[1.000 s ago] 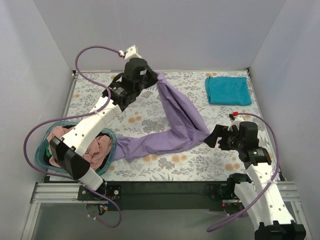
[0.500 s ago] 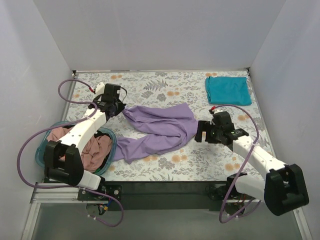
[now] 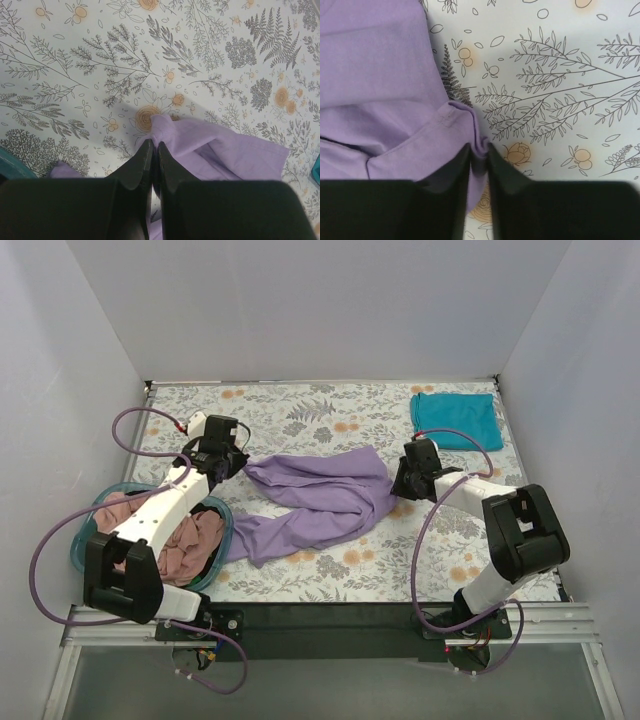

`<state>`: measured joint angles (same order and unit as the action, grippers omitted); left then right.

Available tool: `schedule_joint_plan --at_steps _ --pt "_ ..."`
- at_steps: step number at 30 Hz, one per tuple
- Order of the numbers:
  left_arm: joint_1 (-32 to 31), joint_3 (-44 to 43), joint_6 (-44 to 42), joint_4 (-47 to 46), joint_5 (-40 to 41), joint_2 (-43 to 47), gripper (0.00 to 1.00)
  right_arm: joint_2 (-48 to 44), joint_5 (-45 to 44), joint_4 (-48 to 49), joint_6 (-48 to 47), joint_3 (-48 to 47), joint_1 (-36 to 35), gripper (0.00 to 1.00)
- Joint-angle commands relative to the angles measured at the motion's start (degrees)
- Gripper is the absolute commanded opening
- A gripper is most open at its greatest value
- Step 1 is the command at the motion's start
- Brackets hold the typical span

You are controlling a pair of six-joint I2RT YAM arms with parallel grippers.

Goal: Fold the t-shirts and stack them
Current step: Flatten the tshirt out

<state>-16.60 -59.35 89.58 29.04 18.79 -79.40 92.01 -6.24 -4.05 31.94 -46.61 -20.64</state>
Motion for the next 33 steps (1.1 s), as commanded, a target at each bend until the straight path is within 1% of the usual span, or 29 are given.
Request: schedule_joint_plan --at_steps 1,2,3,5,7,8,10,11,13,14,15,16,17,19,20,21,23,24,25,28,30,33 --pt "0.43 -0.32 0.24 -0.03 0.64 3.1 0.0 -1.56 -2.8 1.59 1.11 -0.59 -0.45 0.11" --pt "0.43 -0.59 0.24 0.05 0.46 3.11 0.0 -2.44 -2.81 1.59 1.1 -0.67 -0.45 0.07" --pt "0.52 -0.94 0.24 0.23 0.38 3.37 0.0 -3.49 -3.07 1.59 0.58 -0.76 -0.45 0.02" --pt "0.43 -2.86 -0.28 1.02 0.11 4.16 0.0 -7.51 -3.78 1.33 -0.21 -1.55 -0.45 0.01" --pt "0.52 -4.97 -0.63 2.16 0.11 5.65 0.0 -11.3 -5.27 -0.94 -1.7 -2.78 -0.45 0.01" --pt "0.52 -5.94 -0.81 2.95 0.11 6.44 0.0 -15.76 -5.97 -2.09 -2.23 -4.7 -0.45 0.01" --pt "0.52 -9.19 -0.81 3.83 -0.15 9.5 0.0 -20.53 -8.07 -5.85 -4.16 -6.99 -0.45 0.01" --pt "0.52 -10.33 -0.9 4.53 -0.68 10.91 0.0 -25.16 -8.61 -7.36 -4.87 -10.22 -0.45 0.01" --pt "0.43 -13.93 -0.99 5.15 -2.87 13.29 0.0 -29.67 -9.75 -9.73 -6.79 -13.93 -0.45 0.01" --pt "0.43 -15.08 -0.81 5.07 -3.57 15.91 0.0 -33.61 -10.02 -12.53 -7.33 -16.03 -0.54 0.01" --pt "0.34 -19.27 -1.07 5.06 -6.28 18.11 0.0 -36.69 -9.41 -14.73 -8.64 -23.36 -0.45 0.01" --pt "0.34 -19.31 -1.16 5.06 -6.31 18.92 0.0 -37.85 -9.4 -15.89 -9.09 -23.44 -0.54 0.01" --pt "0.43 -22.53 -1.34 5.06 -8.39 19.8 0.0 -38.74 -8.8 -16.85 -9.7 -29.27 -0.54 0.01" --pt "0.43 -25.97 -1.86 5.06 -10.43 20.94 0.0 -39.88 -7.39 -20.44 -11.45 -35.1 -0.45 0.01" --pt "0.43 -28.08 -2.3 5.06 -11.57 21.64 0.0 -39.97 -6.6 -22.03 -11.64 -41.57 -0.54 0.01" --pt "0.43 -31.49 -2.57 5.06 -13.67 22.0 0.0 -39.98 -6.16 -23.09 -11.99 -44.24 -0.54 0.01" --pt "0.43 -35.2 -3.09 5.07 -16.14 22.44 0.0 -40.06 -5.1 -25.64 -12.87 -49.69 -0.45 0.01" --pt "0.43 -36.78 -3.1 5.06 -17.28 22.36 0.0 -40.15 -4.66 -25.83 -13.05 -53.98 -0.45 0.01" --pt "0.43 -40.45 -3.1 5.15 -20.51 22.53 0.0 -40.59 -4.05 -26.18 -13.66 -56.11 -0.54 0.01" --pt "0.34 -46.18 -3.01 5.15 -24.92 22.97 0.0 -41.47 -1.07 -26.44 -13.66 -63.68 -0.45 0.01" --pt "0.43 -47.78 -2.49 4.45 -26.69 24.54 0.0 -41.91 2.79 -26.44 -13.66 -68.5 -0.36 0.01" --pt "0.43 -48.4 -1.69 3.22 -28.8 27.61 0.0 -42.43 7.37 -26.36 -13.75 -72.3 -0.36 0.01"
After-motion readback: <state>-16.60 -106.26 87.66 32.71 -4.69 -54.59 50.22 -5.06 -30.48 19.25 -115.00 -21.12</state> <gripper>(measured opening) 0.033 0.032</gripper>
